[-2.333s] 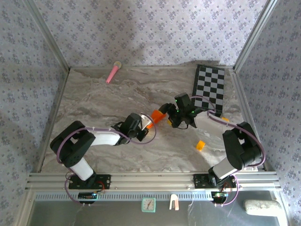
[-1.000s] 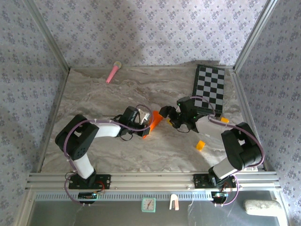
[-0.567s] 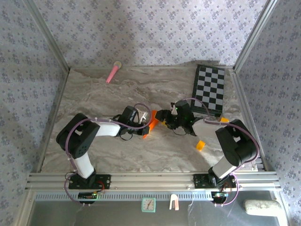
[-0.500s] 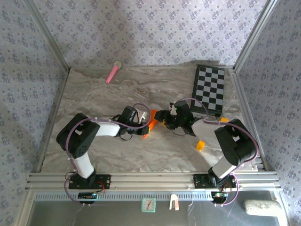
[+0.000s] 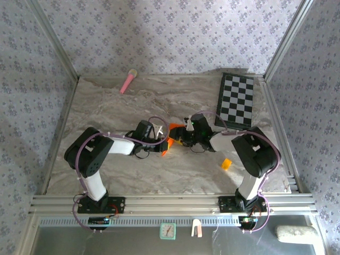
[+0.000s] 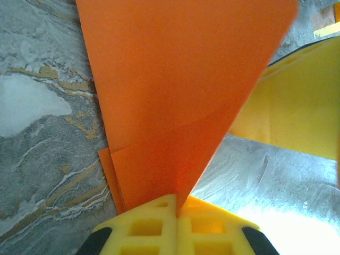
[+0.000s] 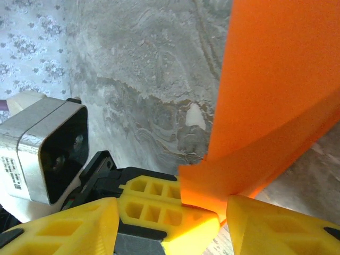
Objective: Fold a paper plane with a square sheet of paper (pick it up from the middle)
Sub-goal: Fold the wing for the fifth time at the center of the table.
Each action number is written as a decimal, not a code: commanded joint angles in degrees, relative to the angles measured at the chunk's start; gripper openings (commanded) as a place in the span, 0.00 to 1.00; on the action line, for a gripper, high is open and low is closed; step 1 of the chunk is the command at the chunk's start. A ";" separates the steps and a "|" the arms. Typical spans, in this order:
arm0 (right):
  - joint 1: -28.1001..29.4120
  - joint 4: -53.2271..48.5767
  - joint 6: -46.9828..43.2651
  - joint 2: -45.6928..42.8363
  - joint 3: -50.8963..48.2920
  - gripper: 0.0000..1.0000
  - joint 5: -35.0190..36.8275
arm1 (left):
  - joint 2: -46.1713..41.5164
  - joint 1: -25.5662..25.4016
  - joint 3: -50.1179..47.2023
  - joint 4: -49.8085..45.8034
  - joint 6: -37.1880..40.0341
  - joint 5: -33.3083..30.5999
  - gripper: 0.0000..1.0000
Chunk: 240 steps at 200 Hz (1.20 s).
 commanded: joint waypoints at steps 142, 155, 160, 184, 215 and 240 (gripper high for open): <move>0.01 1.59 -2.68 1.88 1.91 0.52 -1.96 | 3.16 0.39 -1.16 -1.41 -1.17 0.21 0.04; -0.26 1.43 -3.72 0.58 0.69 0.52 -1.20 | 3.07 0.63 -1.02 -1.64 -1.61 0.45 0.03; -0.35 1.26 -4.09 0.14 0.30 0.52 -0.79 | 3.07 0.75 -0.99 -1.74 -1.74 0.61 0.03; -0.74 0.42 -5.28 -0.77 -1.05 0.52 0.17 | 3.05 1.17 -0.68 -1.92 -2.43 1.49 0.02; -0.78 1.63 -5.14 0.19 -0.73 0.47 -0.62 | 3.07 1.31 -0.29 -2.54 -2.67 1.81 0.01; -0.57 1.23 -5.63 1.33 1.11 0.36 -1.00 | 3.42 1.39 -0.05 -2.81 -2.96 2.10 0.00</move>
